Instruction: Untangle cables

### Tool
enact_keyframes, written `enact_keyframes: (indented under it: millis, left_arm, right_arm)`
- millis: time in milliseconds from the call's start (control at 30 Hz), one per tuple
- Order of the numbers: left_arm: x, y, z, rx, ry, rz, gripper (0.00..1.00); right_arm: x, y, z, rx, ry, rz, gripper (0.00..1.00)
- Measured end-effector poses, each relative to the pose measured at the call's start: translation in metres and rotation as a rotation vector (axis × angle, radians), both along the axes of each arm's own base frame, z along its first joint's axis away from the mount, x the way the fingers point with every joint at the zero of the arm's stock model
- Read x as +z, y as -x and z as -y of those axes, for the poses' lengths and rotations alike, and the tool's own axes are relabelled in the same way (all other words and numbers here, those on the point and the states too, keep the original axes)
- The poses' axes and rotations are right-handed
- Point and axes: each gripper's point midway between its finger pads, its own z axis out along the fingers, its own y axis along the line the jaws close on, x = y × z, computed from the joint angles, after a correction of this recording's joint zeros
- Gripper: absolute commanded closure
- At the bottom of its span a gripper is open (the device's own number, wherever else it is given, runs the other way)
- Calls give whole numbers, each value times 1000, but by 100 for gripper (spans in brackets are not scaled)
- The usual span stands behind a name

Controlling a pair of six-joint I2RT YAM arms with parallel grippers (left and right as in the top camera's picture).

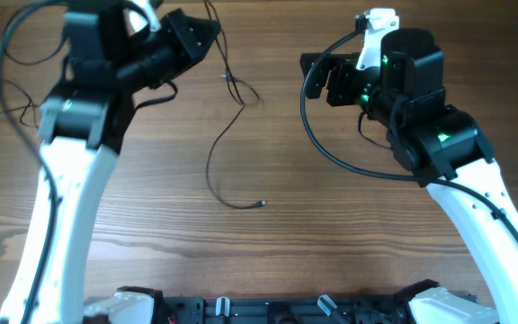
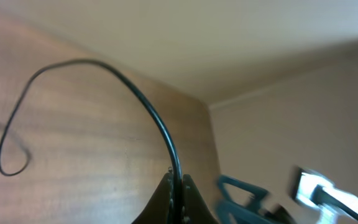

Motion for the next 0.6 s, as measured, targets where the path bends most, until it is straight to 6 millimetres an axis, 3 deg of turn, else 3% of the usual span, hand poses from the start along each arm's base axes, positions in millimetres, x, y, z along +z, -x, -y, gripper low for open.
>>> enact_keyframes:
  millis: [133,167,233,367,467,600]
  left_arm:
    - [41,22,-18,67,-68,165,96]
    - [49,28,-35,156,-101,185,96]
    - [46,30,-57,258,-149,167,96]
    - [53,34,-132,571,-233,166,96]
    - [62,45,-182,789,-154,143,96]
    - [66,57,-225,1022,110,71,96]
  right_arm:
    - [-3,2,1,-3,7,-14,0]
    - [-4,2,1,-3,9,-19,0]
    - [-5,2,2,-3,10,-21,0]
    - [-6,1,5,-19,20,-20,0]
    - [-6,1,6,-29,25,-18,0]
    - [-6,0,7,-32,27,-18,0]
